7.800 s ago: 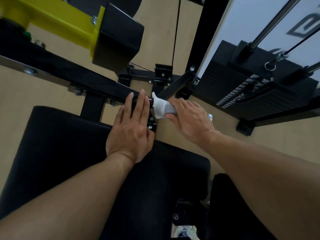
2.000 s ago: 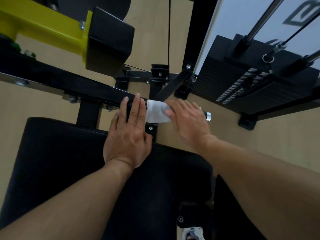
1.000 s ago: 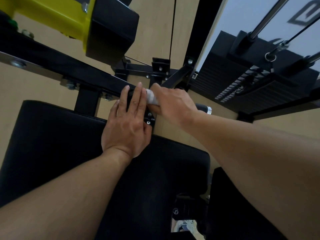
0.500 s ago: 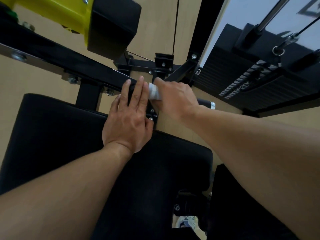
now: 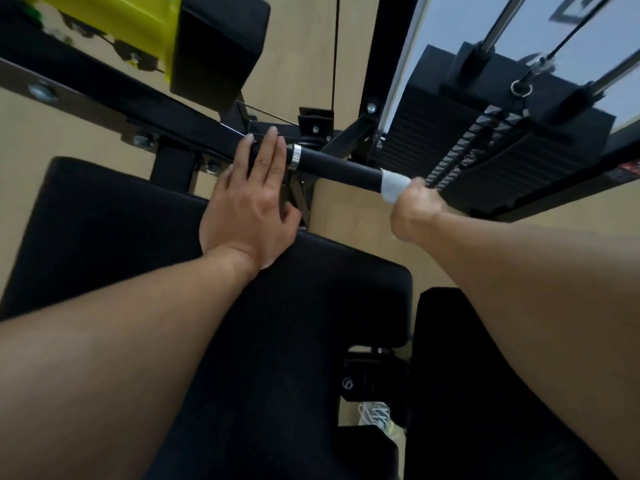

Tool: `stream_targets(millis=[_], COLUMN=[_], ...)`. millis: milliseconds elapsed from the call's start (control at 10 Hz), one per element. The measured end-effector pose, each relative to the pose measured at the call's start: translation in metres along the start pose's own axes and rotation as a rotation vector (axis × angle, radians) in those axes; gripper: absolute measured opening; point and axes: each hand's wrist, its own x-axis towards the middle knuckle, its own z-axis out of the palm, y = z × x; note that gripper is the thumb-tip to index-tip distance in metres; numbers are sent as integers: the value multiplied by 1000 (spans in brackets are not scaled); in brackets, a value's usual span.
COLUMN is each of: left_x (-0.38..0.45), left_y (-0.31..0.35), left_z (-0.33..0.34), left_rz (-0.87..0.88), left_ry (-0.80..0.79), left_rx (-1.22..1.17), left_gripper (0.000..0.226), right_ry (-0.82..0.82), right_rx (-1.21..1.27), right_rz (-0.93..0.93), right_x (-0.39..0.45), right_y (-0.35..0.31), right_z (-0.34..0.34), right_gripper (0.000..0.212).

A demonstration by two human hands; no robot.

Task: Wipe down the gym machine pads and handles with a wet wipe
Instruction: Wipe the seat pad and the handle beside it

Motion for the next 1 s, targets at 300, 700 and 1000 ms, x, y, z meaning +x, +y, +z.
stream_targets(millis=[300, 700, 1000], left_x=[-8, -205, -207], left_y=[6, 97, 42], left_z=[-31, -78, -72], left_rz=[-95, -567, -863], left_ry=[-112, 266, 434], left_rx=[-395, -1158, -1174], left_gripper=[70, 41, 40], right_ry=[51, 117, 23], right_rx=[256, 68, 140], right_rz=[-342, -811, -1237], right_x=[-149, -221, -209], right_y=[4, 18, -116], right_z=[80, 144, 106], right_gripper=[61, 60, 70])
